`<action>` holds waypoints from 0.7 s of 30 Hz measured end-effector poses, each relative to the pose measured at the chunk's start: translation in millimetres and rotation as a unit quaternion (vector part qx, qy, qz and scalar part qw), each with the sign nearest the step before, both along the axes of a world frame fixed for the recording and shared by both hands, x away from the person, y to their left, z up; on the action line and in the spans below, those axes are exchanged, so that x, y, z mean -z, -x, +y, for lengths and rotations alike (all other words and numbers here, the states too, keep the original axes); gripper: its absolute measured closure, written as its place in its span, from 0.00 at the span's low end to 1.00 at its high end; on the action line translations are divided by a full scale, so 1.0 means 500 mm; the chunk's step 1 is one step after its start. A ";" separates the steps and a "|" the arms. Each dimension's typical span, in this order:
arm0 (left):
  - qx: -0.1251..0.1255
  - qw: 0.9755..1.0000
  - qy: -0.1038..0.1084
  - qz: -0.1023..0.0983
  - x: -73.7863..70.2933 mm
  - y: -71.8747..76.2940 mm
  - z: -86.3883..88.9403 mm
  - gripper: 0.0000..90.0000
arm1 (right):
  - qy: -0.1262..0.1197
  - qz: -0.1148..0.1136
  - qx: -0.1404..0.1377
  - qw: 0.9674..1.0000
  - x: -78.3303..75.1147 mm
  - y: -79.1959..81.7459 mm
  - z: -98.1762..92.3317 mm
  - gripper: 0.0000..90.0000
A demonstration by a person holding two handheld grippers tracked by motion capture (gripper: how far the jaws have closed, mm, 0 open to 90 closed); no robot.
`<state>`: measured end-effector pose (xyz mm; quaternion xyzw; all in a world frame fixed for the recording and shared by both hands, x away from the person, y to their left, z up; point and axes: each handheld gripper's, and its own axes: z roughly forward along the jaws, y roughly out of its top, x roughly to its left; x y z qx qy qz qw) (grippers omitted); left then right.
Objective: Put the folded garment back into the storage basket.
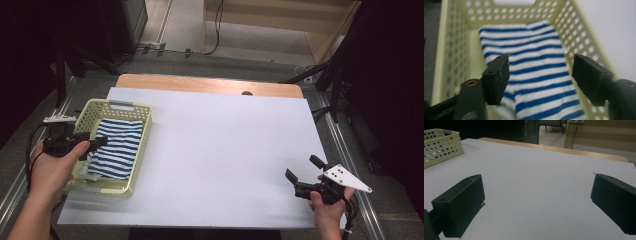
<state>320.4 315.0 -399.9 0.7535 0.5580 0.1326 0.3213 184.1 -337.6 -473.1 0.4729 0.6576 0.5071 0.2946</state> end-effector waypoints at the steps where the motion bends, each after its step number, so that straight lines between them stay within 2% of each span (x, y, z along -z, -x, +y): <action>1: 0.000 1.000 -0.010 0.013 0.003 -0.001 0.003 0.45 | 0.001 -0.001 0.000 1.000 0.000 -0.001 0.000 0.00; 4: -0.005 0.998 -0.040 0.046 0.015 -0.003 0.008 0.57 | 0.001 -0.001 -0.002 1.000 0.000 -0.001 0.002 0.00; 5: -0.006 0.997 -0.041 0.059 0.020 -0.005 0.010 0.60 | 0.002 -0.002 -0.002 1.000 0.000 -0.001 0.002 0.00; 7: -0.008 0.995 -0.062 0.083 0.029 -0.008 0.012 0.66 | 0.002 0.000 -0.001 1.000 0.000 -0.001 0.003 0.00; 8: -0.006 0.994 -0.064 0.091 0.033 -0.009 0.013 0.68 | 0.002 -0.001 -0.001 1.000 0.000 -0.002 0.003 0.00; 10: -0.006 0.991 -0.082 0.107 0.041 -0.012 0.012 0.73 | 0.002 -0.002 -0.001 1.000 0.001 -0.002 0.003 0.00; 14: -0.005 0.987 -0.092 0.129 0.054 -0.016 0.014 0.78 | 0.002 -0.001 -0.001 1.000 0.001 -0.002 0.003 0.00; 18: 0.001 0.986 -0.091 0.142 0.057 -0.020 0.014 0.85 | 0.000 0.002 -0.001 1.000 0.002 -0.002 0.003 0.00; 21: 0.010 0.983 -0.100 0.152 0.061 -0.023 0.013 0.93 | -0.002 0.003 0.001 1.000 0.003 -0.002 0.003 0.00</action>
